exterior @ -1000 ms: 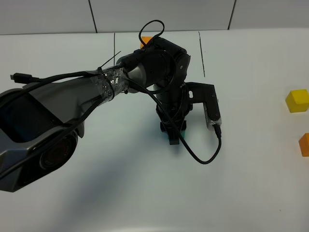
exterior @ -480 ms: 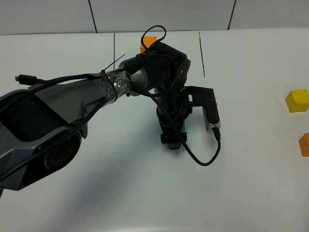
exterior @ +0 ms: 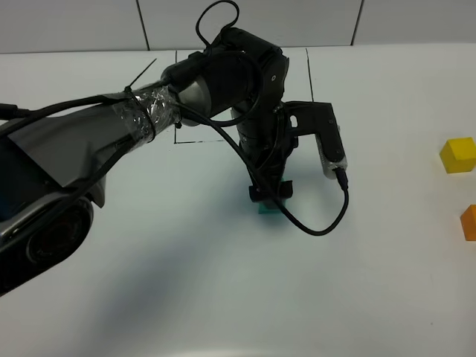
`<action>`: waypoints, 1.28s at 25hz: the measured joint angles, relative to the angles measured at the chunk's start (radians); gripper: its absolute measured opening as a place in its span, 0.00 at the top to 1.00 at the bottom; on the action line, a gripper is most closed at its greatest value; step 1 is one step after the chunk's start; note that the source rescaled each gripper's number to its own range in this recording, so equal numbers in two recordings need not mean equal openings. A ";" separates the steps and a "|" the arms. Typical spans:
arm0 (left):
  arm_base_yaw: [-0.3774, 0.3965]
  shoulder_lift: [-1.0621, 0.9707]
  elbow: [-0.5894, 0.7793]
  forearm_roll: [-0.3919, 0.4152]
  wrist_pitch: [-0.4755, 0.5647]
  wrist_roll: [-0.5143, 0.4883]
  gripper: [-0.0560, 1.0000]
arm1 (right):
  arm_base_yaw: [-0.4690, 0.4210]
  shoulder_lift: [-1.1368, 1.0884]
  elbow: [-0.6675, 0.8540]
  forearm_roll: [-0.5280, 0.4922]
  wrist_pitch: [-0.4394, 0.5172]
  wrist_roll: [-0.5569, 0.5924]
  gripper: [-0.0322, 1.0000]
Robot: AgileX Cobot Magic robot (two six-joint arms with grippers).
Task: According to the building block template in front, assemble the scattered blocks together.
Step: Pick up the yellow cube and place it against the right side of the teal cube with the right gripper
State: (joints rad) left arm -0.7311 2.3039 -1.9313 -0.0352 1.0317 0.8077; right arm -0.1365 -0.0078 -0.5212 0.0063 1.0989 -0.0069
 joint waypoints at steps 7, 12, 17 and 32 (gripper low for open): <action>0.025 -0.036 0.000 0.131 -0.013 -0.237 0.01 | 0.000 0.000 0.000 0.000 0.000 0.000 0.23; 0.094 -0.069 0.000 0.164 0.011 -0.366 0.03 | 0.000 0.000 0.000 0.000 0.000 0.001 0.23; 0.196 -0.110 0.000 0.147 0.057 -0.449 0.08 | 0.000 0.000 0.000 0.000 0.000 0.001 0.23; 0.540 -0.332 0.213 -0.003 0.076 -0.492 0.21 | 0.000 0.000 0.000 0.000 0.000 0.001 0.23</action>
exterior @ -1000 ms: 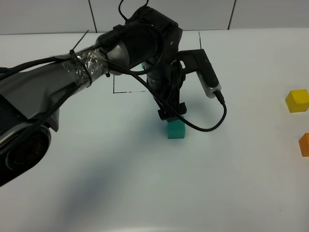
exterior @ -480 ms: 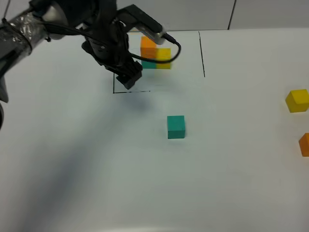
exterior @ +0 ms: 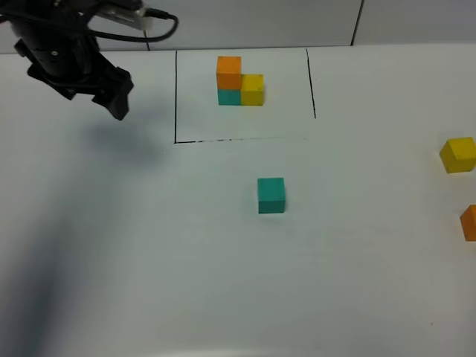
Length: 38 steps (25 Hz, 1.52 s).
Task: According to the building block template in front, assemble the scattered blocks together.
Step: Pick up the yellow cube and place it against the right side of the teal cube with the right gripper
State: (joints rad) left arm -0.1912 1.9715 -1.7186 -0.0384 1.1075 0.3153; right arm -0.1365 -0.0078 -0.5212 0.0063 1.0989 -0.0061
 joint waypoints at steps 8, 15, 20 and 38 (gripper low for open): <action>0.112 -0.261 0.238 0.002 -0.158 -0.039 0.18 | 0.000 0.000 0.000 0.000 0.000 0.000 0.23; 0.113 -0.578 0.416 -0.001 -0.285 -0.059 0.13 | 0.000 0.000 0.000 0.000 0.000 0.000 0.23; 0.113 -0.811 0.547 -0.001 -0.293 -0.123 0.13 | 0.000 0.000 0.000 0.000 -0.001 0.000 0.23; 0.113 -1.445 0.920 -0.085 -0.186 -0.194 0.13 | 0.000 0.000 0.000 0.000 -0.001 0.006 0.23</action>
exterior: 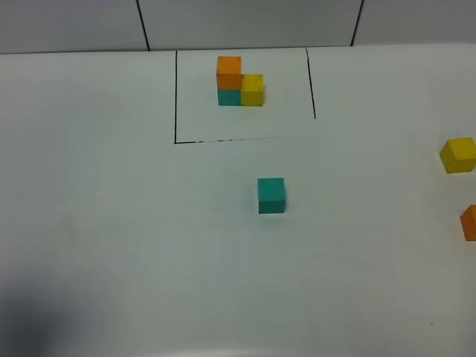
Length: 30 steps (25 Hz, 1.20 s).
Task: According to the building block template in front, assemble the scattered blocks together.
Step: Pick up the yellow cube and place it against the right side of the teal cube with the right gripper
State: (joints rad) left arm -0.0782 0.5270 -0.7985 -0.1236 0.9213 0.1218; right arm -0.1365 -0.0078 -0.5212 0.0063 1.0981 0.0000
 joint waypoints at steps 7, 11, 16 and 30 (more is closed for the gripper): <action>0.000 -0.185 0.143 -0.024 0.027 -0.001 0.13 | 0.000 0.000 0.000 0.000 0.000 0.000 0.23; 0.000 -0.305 0.216 -0.048 0.056 -0.001 0.13 | 0.000 0.000 0.000 0.000 0.000 0.000 0.23; 0.000 -0.409 0.271 -0.075 0.120 -0.009 0.13 | 0.000 0.000 0.000 0.000 0.000 0.000 0.23; 0.000 -0.520 0.292 -0.042 0.168 -0.009 0.19 | 0.000 0.000 0.000 0.000 0.000 0.000 0.23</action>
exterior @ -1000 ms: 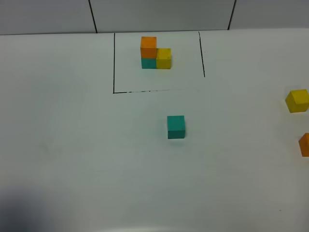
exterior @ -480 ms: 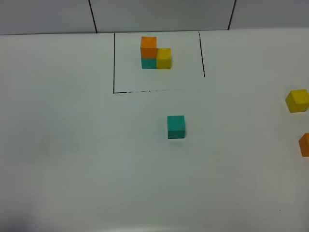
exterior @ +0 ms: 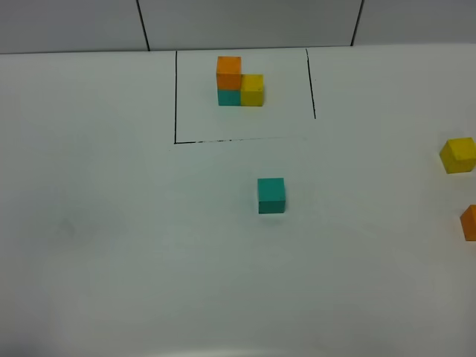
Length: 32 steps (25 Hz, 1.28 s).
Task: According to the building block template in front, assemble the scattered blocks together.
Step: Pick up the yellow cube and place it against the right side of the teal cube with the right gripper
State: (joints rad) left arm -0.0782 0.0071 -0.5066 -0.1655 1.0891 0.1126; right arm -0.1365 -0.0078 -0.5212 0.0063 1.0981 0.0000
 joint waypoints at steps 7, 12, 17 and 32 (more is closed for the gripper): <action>0.000 -0.012 0.000 0.000 0.001 0.000 0.19 | 0.000 0.000 0.000 0.000 0.000 0.000 0.23; 0.000 -0.012 0.000 -0.001 0.001 0.000 0.19 | 0.000 0.000 0.000 0.000 0.000 0.000 0.23; 0.000 -0.012 0.000 -0.001 0.001 0.000 0.19 | 0.000 0.000 0.000 0.000 0.000 0.000 0.23; 0.068 -0.012 0.000 -0.001 0.001 0.000 0.19 | 0.000 0.000 0.000 0.000 0.000 0.000 0.23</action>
State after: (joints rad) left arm -0.0102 -0.0050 -0.5066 -0.1665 1.0899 0.1126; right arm -0.1365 -0.0078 -0.5212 0.0063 1.0981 0.0000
